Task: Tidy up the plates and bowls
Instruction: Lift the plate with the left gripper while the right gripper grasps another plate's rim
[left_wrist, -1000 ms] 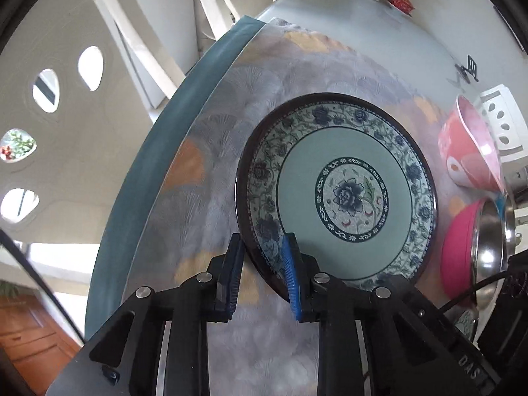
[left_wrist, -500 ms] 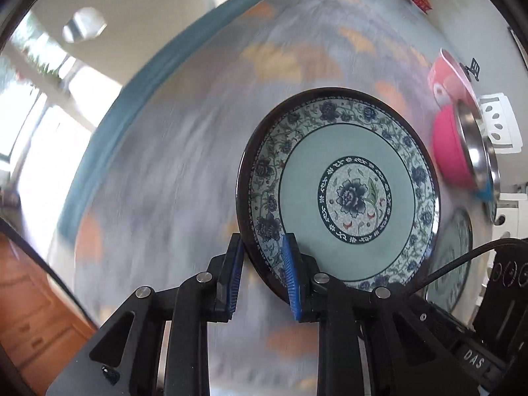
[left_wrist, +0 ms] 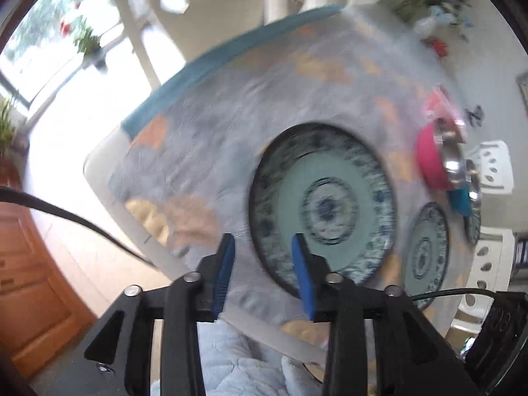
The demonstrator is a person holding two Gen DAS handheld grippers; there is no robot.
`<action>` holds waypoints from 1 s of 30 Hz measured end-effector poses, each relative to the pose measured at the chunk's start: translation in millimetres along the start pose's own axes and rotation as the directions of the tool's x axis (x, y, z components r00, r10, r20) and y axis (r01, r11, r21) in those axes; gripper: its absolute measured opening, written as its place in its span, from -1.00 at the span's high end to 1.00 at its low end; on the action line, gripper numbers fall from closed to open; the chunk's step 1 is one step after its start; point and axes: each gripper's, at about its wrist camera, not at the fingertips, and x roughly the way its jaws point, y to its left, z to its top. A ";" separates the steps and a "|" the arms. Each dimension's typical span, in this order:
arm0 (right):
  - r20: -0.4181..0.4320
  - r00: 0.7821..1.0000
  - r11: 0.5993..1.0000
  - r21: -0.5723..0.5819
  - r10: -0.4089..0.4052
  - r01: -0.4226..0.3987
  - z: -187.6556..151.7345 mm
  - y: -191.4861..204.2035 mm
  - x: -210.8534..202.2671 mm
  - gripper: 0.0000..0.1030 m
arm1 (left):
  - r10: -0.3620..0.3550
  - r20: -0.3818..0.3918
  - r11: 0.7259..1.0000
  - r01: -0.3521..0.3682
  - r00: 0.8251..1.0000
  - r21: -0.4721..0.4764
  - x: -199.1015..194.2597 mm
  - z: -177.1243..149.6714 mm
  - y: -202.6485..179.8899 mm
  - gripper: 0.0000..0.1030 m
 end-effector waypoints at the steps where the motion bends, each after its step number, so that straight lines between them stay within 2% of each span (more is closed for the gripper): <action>1: 0.039 0.999 1.000 0.011 -0.015 0.015 -4.3 -7.0 -16.8 -0.20 | -0.020 0.022 0.999 0.019 1.000 0.032 -4.4 -0.3 -10.8 0.35; 3: 0.097 0.995 0.999 0.054 -0.016 0.011 -12.5 -25.7 -43.0 -0.21 | -0.121 0.060 0.988 0.114 0.991 0.106 -9.9 0.0 -40.3 0.35; 5: 0.182 0.982 0.994 0.100 -0.051 0.033 -20.6 -40.8 -67.3 -0.24 | -0.221 0.079 0.964 0.205 0.972 0.170 -11.7 -1.7 -67.2 0.32; 7: 0.264 0.958 0.987 0.142 -0.112 0.076 -28.5 -56.5 -86.9 -0.31 | -0.272 0.033 0.926 0.252 0.962 0.282 -3.1 -2.2 -107.9 0.28; 8: 0.292 0.944 0.979 0.176 -0.153 0.105 -32.1 -66.8 -95.0 -0.31 | -0.273 0.002 0.908 0.257 0.962 0.332 4.6 -1.2 -127.0 0.28; 9: 0.309 0.934 0.971 0.206 -0.178 0.117 -32.7 -70.2 -96.1 -0.31 | -0.268 -0.028 0.889 0.258 0.963 0.379 11.6 -2.7 -142.8 0.28; 10: 0.337 0.924 0.963 0.250 -0.183 0.100 -36.0 -83.6 -100.6 -0.32 | -0.252 -0.067 0.865 0.255 0.966 0.432 25.2 -3.5 -163.8 0.28; 11: 0.350 0.921 0.957 0.279 -0.174 0.075 -38.6 -93.9 -103.2 -0.32 | -0.240 -0.087 0.854 0.253 0.967 0.454 32.9 -3.5 -171.0 0.28; 13: 0.358 0.922 0.943 0.331 -0.144 0.019 -42.6 -113.5 -102.6 -0.31 | -0.177 -0.138 0.838 0.223 0.974 0.499 60.7 -0.5 -194.8 0.28; 15: 0.370 0.921 0.931 0.364 -0.123 -0.022 -47.5 -133.4 -98.6 -0.31 | -0.124 -0.160 0.832 0.190 0.979 0.521 78.0 1.4 -202.9 0.28; 17: 0.390 0.911 0.923 0.383 -0.134 -0.028 -51.2 -144.8 -94.3 -0.31 | -0.090 -0.155 0.827 0.161 0.984 0.539 91.0 4.2 -208.7 0.28; 18: 0.395 0.908 0.919 0.394 -0.136 -0.034 -52.5 -150.7 -92.0 -0.31 | -0.065 -0.128 0.824 0.125 0.990 0.553 96.1 4.8 -212.3 0.28; 21: 0.423 0.900 0.897 0.431 -0.103 -0.100 -52.3 -168.1 -79.9 -0.23 | -0.032 -0.099 0.802 0.085 0.995 0.591 102.7 2.7 -217.5 0.28; 24: 0.437 0.894 0.897 0.428 -0.102 -0.108 -50.0 -174.5 -72.3 -0.07 | 0.004 -0.120 0.804 0.068 0.993 0.591 111.9 1.5 -217.1 0.28; 25: 0.435 0.895 0.905 0.415 -0.101 -0.100 -47.0 -175.8 -67.4 0.05 | 0.017 -0.131 0.804 0.065 0.991 0.591 114.8 0.6 -216.3 0.28; 28: 0.436 0.899 0.913 0.382 -0.039 -0.146 -40.1 -179.5 -57.0 0.23 | 0.034 -0.124 0.793 0.049 0.992 0.607 120.5 -3.5 -219.2 0.31; 30: 0.413 0.910 0.918 0.375 -0.042 -0.127 -32.1 -178.1 -45.3 0.56 | 0.029 -0.133 0.795 0.058 0.991 0.604 121.5 -7.4 -219.9 0.40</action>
